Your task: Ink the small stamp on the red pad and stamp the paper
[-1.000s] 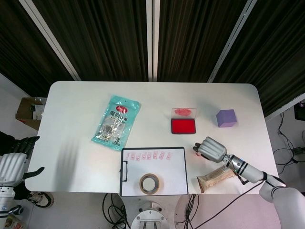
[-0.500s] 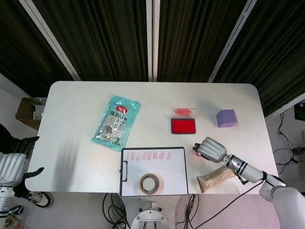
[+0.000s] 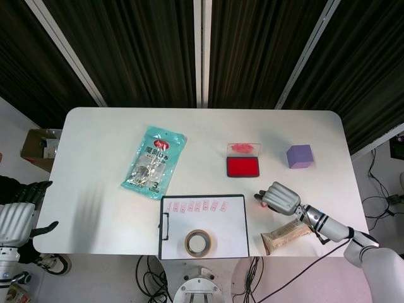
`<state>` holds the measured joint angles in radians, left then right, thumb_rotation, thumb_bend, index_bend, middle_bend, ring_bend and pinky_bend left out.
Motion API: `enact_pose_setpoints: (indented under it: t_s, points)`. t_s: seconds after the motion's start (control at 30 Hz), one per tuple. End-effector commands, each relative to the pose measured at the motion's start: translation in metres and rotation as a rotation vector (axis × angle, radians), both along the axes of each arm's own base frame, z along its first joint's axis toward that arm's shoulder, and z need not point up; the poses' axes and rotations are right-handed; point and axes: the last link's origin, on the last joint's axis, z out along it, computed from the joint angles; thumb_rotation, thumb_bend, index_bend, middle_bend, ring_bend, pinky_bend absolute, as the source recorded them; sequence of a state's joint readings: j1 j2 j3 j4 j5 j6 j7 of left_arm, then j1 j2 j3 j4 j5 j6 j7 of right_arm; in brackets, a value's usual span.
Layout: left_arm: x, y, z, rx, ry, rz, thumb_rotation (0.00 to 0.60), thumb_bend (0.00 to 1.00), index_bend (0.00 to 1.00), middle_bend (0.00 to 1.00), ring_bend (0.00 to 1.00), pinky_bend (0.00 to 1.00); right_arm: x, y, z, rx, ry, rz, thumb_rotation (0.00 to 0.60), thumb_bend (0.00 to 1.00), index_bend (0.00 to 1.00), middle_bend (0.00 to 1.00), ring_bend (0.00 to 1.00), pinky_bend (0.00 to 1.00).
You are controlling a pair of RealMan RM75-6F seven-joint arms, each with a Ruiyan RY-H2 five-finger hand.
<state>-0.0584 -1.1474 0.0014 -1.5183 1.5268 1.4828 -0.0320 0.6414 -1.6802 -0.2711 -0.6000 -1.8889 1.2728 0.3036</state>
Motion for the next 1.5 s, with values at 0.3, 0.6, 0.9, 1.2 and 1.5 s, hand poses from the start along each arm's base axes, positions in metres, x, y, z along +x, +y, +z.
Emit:
enact_pose_setpoints:
  t_s: [0.3, 0.6, 0.9, 1.2, 1.5]
  points:
    - [0.0, 0.0, 0.0, 0.001, -0.001, 0.002, 0.6, 0.0, 0.13, 0.14, 0.12, 0.25, 0.001, 0.0, 0.001, -0.002, -0.004, 0.006, 0.6, 0.23, 0.26, 0.43, 0.96, 1.0]
    - [0.0, 0.001, 0.0, 0.001, -0.001, -0.001, 0.6, 0.0, 0.13, 0.14, 0.12, 0.25, 0.003, -0.001, 0.007, -0.02, -0.006, 0.028, 0.6, 0.22, 0.16, 0.35, 0.96, 1.0]
    - [0.001, 0.002, 0.0, 0.0, -0.002, -0.004, 0.6, 0.0, 0.13, 0.14, 0.12, 0.25, -0.005, 0.009, 0.032, -0.034, 0.031, 0.061, 0.6, 0.15, 0.03, 0.29, 0.96, 1.0]
    - [0.006, 0.002, 0.001, 0.001, -0.004, -0.016, 0.6, 0.0, 0.13, 0.14, 0.12, 0.25, -0.009, 0.031, 0.116, -0.291, -0.089, 0.025, 0.6, 0.06, 0.0, 0.25, 0.95, 1.0]
    - [0.015, 0.007, 0.002, 0.014, -0.003, -0.038, 0.6, 0.0, 0.13, 0.14, 0.12, 0.25, -0.047, 0.09, 0.185, -0.63, -0.174, -0.33, 0.6, 0.08, 0.0, 0.02, 0.12, 0.46]
